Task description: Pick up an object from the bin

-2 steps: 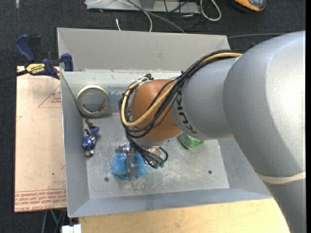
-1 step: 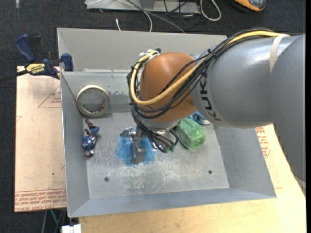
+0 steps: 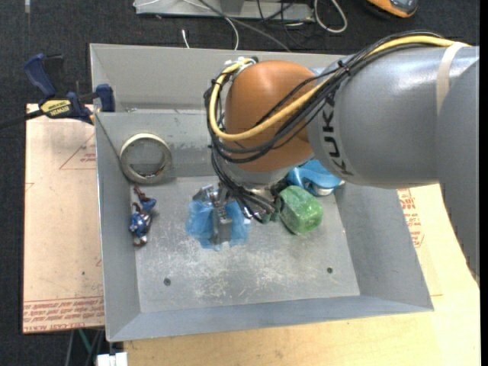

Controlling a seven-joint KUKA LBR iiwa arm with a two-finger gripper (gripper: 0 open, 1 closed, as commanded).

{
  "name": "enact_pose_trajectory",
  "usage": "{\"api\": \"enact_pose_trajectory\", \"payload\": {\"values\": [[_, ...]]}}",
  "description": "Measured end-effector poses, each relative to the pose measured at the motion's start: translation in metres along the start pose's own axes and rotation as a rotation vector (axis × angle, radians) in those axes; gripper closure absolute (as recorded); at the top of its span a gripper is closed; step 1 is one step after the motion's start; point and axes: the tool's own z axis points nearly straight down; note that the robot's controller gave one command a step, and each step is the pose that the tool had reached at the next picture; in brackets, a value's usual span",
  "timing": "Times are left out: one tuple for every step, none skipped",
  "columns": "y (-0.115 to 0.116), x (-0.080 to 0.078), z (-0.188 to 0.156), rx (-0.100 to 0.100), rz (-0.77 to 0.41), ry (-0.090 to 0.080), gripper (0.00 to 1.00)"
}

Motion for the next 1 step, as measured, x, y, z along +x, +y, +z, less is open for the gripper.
{"api": "enact_pose_trajectory", "payload": {"values": [[0.0142,-0.0050,-0.0878,0.000,-0.027,-0.003,1.00]]}}
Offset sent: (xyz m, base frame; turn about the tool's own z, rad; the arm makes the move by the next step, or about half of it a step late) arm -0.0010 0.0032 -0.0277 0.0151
